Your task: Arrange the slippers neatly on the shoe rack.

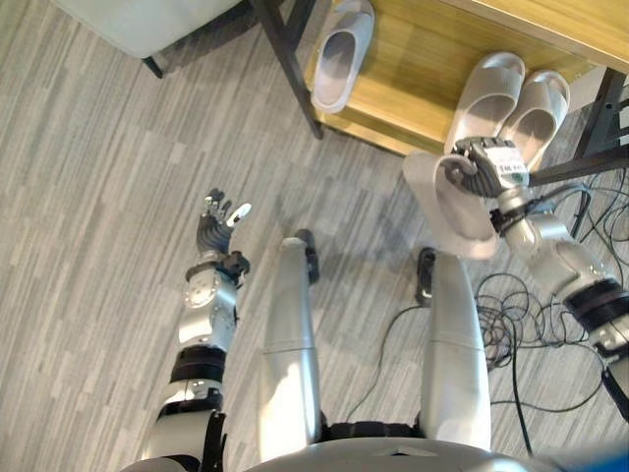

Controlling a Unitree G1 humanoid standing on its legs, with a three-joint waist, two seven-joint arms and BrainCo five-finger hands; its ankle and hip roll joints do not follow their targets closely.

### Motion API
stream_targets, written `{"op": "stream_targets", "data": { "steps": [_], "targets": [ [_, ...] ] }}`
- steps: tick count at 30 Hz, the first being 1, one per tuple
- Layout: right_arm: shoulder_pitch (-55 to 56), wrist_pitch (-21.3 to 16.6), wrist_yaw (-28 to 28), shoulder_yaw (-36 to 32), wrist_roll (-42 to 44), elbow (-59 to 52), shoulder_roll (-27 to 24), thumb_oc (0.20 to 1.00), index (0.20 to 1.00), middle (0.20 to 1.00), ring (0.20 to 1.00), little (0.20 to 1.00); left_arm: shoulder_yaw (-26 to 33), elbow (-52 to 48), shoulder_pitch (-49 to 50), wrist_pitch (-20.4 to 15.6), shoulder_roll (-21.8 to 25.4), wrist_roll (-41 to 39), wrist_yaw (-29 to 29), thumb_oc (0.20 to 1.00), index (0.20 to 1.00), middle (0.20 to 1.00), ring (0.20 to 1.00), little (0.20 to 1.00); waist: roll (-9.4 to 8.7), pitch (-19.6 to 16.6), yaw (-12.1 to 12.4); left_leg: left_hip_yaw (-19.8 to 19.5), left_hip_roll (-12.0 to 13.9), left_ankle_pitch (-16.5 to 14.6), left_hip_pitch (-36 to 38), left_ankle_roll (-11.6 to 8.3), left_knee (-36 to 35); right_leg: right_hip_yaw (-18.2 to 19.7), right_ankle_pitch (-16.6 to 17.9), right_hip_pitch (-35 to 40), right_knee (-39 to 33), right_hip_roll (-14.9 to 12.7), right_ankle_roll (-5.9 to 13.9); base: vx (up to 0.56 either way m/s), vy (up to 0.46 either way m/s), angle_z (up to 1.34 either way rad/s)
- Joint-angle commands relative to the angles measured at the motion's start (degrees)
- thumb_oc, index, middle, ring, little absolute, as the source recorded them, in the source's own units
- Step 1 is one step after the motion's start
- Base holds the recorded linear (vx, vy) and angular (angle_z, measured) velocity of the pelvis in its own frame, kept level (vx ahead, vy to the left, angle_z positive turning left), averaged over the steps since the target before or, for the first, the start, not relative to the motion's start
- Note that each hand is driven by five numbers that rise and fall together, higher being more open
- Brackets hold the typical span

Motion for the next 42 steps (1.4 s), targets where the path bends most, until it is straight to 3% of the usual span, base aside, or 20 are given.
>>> {"op": "stream_targets", "data": {
  "steps": [1,9,18,28,36,42],
  "targets": [
    [-8.3,1.0,-1.8,-0.5,-0.6,4.6,-0.6,0.200,0.200,0.200,0.200,0.200,-1.0,-4.0,0.9,-0.2,-1.1,-1.4,-1.6,1.000,1.000,1.000,1.000,1.000,2.66,-0.4,-0.3,-9.2,1.1,14.7,-2.3,-5.52,1.1,5.1,24.3,1.1,4.0,2.8,5.51,0.13,0.091,0.05],
    [-23.7,1.7,-1.1,9.1,1.2,13.9,-2.4,0.200,0.200,0.200,0.200,0.200,-4.8,-7.8,3.8,1.9,-2.9,-1.4,-4.5,1.000,1.000,1.000,1.000,1.000,3.04,-0.4,1.1,-9.5,-0.5,13.5,-6.0,-6.57,5.3,6.5,24.7,-1.8,8.3,2.4,5.51,0.08,0.054,0.04],
    [-30.3,3.0,-0.2,14.6,0.8,18.5,-3.7,0.200,0.200,0.200,0.200,0.200,-6.0,-11.4,7.3,3.3,-4.1,-4.0,-6.4,1.000,1.000,1.000,1.000,1.000,3.20,-0.4,2.1,-9.8,-2.7,12.0,-9.9,-6.93,11.2,8.2,24.2,-6.7,15.4,2.0,5.51,0.06,0.041,0.03],
    [-38.6,6.0,-1.9,17.1,0.9,25.0,-8.3,0.200,0.200,0.200,0.200,0.200,-10.7,-21.6,14.3,4.9,-1.8,-6.1,-10.0,1.000,1.000,1.000,1.000,1.000,4.10,-0.4,2.1,-8.5,-5.3,11.7,-9.3,-9.75,9.9,11.6,24.4,-8.8,16.7,-0.1,5.51,0.05,0.054,0.09],
    [-45.0,6.6,-1.0,19.7,3.6,28.8,-8.2,0.200,0.200,0.200,0.200,0.200,-13.8,-26.4,16.6,4.3,-0.3,-4.6,-10.9,1.000,1.000,1.000,1.000,1.000,4.54,-0.4,2.8,-6.5,-5.6,12.0,-9.8,-9.85,8.4,13.1,24.4,-9.6,16.5,-1.3,5.51,0.04,0.069,0.06],
    [-51.2,7.8,4.0,24.0,4.9,32.2,-6.6,0.200,0.200,0.200,0.200,0.200,-17.3,-30.8,18.1,3.9,-2.3,-4.8,-12.0,1.000,1.000,1.000,1.000,1.000,4.64,-0.4,3.2,-4.6,-7.2,12.3,-9.8,-9.85,6.7,16.1,25.2,-9.5,15.6,-3.0,5.51,0.06,0.128,0.09]
  ]
}}
